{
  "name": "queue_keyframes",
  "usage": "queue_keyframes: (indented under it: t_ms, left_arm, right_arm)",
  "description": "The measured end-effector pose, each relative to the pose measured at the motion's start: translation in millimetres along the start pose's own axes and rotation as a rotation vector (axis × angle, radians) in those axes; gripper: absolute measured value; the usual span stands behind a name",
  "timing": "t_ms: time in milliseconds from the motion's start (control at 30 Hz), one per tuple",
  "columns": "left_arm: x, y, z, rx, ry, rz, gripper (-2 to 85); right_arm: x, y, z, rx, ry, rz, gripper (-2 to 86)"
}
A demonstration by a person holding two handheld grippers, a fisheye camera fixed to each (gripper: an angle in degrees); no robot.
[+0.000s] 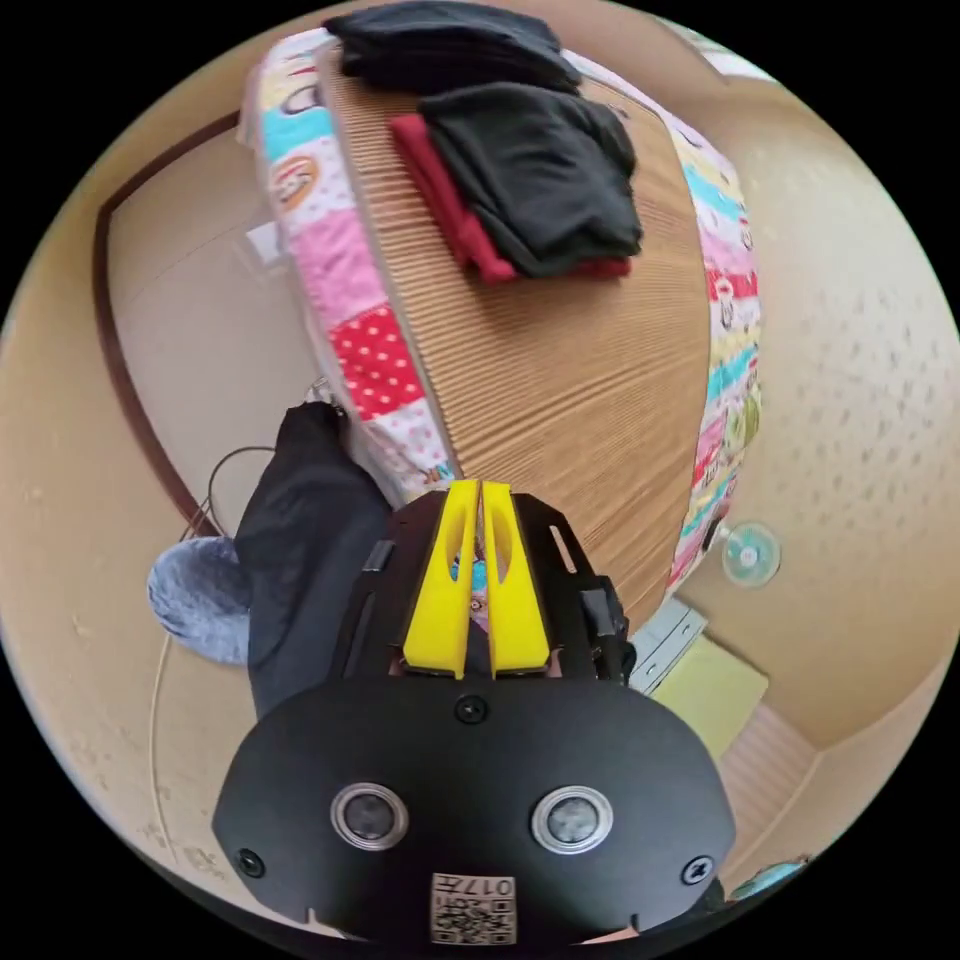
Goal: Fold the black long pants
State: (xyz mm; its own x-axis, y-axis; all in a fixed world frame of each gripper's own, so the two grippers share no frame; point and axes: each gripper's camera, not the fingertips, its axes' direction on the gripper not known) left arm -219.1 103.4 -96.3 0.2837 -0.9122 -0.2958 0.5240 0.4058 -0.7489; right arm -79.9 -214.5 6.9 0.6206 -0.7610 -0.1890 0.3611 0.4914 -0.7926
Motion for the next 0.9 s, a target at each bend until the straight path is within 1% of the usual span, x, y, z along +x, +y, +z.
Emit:
queue_keyframes:
  t_ms: [100, 167, 200, 233, 267, 300, 333, 367, 400, 467, 533, 567, 600, 633, 667, 700, 733, 767, 800, 867, 900]
  left_arm:
    - [-67.8, 23.3, -32.9, 0.034, -0.089, -0.089, -0.9]
    - [-102.5, 36.5, -43.0, 0.022, -0.139, -0.153, -0.9]
    - [-122.2, 44.3, -46.3, 0.006, -0.165, -0.202, -0.9]
    - [-136.6, 51.0, -48.2, -0.004, -0.176, -0.242, -0.9]
    - [-141.3, 53.4, -48.5, -0.006, -0.175, -0.258, -0.9]
    - [-146.5, 56.3, -47.9, -0.005, -0.162, -0.283, -0.9]
    - [-144.8, 55.3, -44.8, -0.004, -0.133, -0.291, -0.9]
    - [-141.1, 52.8, -41.8, -0.008, -0.111, -0.282, -0.9]
    - [-128.0, 43.8, -33.8, -0.028, -0.071, -0.246, -1.0]
    - [-95.9, 23.5, -21.2, -0.071, -0.061, -0.165, -0.9]
    - [-30.7, -7.9, -9.3, -0.116, -0.09, 0.026, -0.9]
    - [-13.4, -14.7, -7.4, -0.126, -0.104, 0.078, -0.9]
    - [24.4, -27.2, -4.3, -0.143, -0.141, 0.195, -0.8]
    - [62.1, -36.4, -2.2, -0.153, -0.192, 0.317, -0.7]
    - [80.2, -39.8, -1.4, -0.156, -0.22, 0.376, -0.6]
    - [113.6, -44.9, 0.2, -0.16, -0.272, 0.482, -0.3]
    - [142.1, -47.8, 1.2, -0.164, -0.309, 0.57, 0.1]
    - [155.1, -48.6, 1.4, -0.166, -0.322, 0.608, 0.4]
    - [178.2, -49.1, 1.0, -0.165, -0.343, 0.671, 1.1]
    - [208.8, -47.3, -2.0, -0.152, -0.362, 0.751, 2.5]
    - [227.1, -45.4, -4.5, -0.137, -0.368, 0.798, 3.8]
  right_arm:
    - [28.8, 8.3, -0.6, -0.007, -0.068, 0.106, 0.1]
    - [42.9, 15.8, -3.7, -0.003, -0.222, 0.16, 0.2]
    - [45.1, 20.0, -5.4, 0.011, -0.259, 0.175, 0.2]
    - [49.7, 32.7, -10.7, 0.057, -0.291, 0.234, 0.2]
    - [54.4, 50.6, -17.9, 0.108, -0.285, 0.337, 0.2]
    - [56.4, 61.0, -21.9, 0.134, -0.289, 0.391, 0.2]
    - [60.7, 85.2, -29.8, 0.185, -0.329, 0.514, 0.2]
    - [64.9, 112.6, -34.7, 0.234, -0.426, 0.639, 0.2]
    - [66.6, 127.2, -35.7, 0.263, -0.497, 0.696, 0.2]
    - [65.9, 185.0, -29.8, 0.391, -0.797, 0.894, 0.3]
    - [56.4, 211.7, -29.9, 0.444, -0.846, 0.937, 0.3]
    - [51.3, 223.0, -35.2, 0.481, -0.842, 0.93, 0.3]
    - [49.7, 228.1, -38.6, 0.507, -0.844, 0.926, 0.3]
    - [48.9, 238.2, -46.1, 0.576, -0.867, 0.926, 0.3]
    - [51.1, 246.4, -51.5, 0.661, -0.936, 0.923, 0.3]
    - [53.2, 250.0, -53.2, 0.708, -0.991, 0.919, 0.3]
    - [58.1, 257.0, -55.6, 0.823, -1.122, 0.914, 0.3]
    - [62.2, 264.4, -58.1, 0.975, -1.267, 0.897, 0.3]
    - [63.7, 267.6, -59.3, 1.054, -1.337, 0.885, 0.3]
    - [64.6, 278.2, -66.9, 1.349, -1.57, 0.831, 0.3]
    - [63.3, 280.7, -70.5, 1.414, -1.605, 0.814, 0.3]
